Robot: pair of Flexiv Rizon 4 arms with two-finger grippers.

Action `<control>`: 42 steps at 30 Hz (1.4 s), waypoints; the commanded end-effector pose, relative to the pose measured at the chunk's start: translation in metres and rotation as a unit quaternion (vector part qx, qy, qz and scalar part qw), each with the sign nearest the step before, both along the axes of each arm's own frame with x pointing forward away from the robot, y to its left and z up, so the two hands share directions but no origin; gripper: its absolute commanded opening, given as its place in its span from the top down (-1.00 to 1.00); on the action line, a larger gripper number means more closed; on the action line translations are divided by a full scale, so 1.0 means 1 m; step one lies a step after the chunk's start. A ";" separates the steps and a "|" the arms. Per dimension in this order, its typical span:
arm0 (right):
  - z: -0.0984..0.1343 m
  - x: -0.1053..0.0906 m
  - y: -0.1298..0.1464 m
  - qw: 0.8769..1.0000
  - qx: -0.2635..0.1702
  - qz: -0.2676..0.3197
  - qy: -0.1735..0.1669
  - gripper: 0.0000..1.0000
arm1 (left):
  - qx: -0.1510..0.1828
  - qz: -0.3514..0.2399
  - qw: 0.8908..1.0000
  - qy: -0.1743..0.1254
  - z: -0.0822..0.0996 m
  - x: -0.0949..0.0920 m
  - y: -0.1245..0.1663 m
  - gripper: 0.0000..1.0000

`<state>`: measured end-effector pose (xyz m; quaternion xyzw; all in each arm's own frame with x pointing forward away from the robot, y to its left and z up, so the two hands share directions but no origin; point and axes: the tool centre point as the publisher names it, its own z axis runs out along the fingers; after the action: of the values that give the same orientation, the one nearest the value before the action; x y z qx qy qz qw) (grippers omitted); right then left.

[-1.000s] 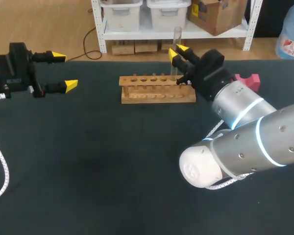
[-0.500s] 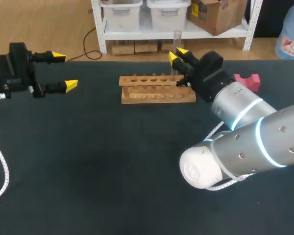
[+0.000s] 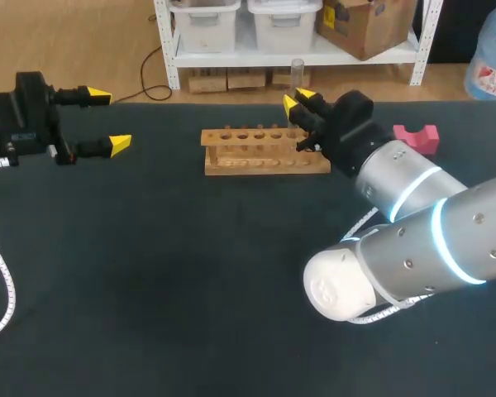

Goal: Grasp the test tube, adjust it, and insert it.

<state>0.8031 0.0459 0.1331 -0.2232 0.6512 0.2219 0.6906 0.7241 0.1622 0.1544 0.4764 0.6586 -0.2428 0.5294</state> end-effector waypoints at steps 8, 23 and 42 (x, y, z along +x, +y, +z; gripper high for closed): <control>-0.026 -0.002 -0.001 1.000 0.007 -0.009 -0.002 1.00 | -0.002 0.003 1.000 -0.004 -0.002 -0.001 -0.001 -1.00; -0.039 -0.003 -0.001 1.000 0.015 -0.019 0.008 1.00 | -0.002 0.003 1.000 -0.004 -0.002 -0.001 -0.001 -1.00; -0.040 -0.004 -0.004 1.000 0.009 -0.024 0.009 1.00 | -0.002 0.003 1.000 -0.004 -0.002 -0.001 -0.001 -1.00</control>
<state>0.8026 0.0424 0.1028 -0.2109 0.6917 0.2064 0.6592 0.7241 0.1622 0.1544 0.4764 0.6586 -0.2428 0.5294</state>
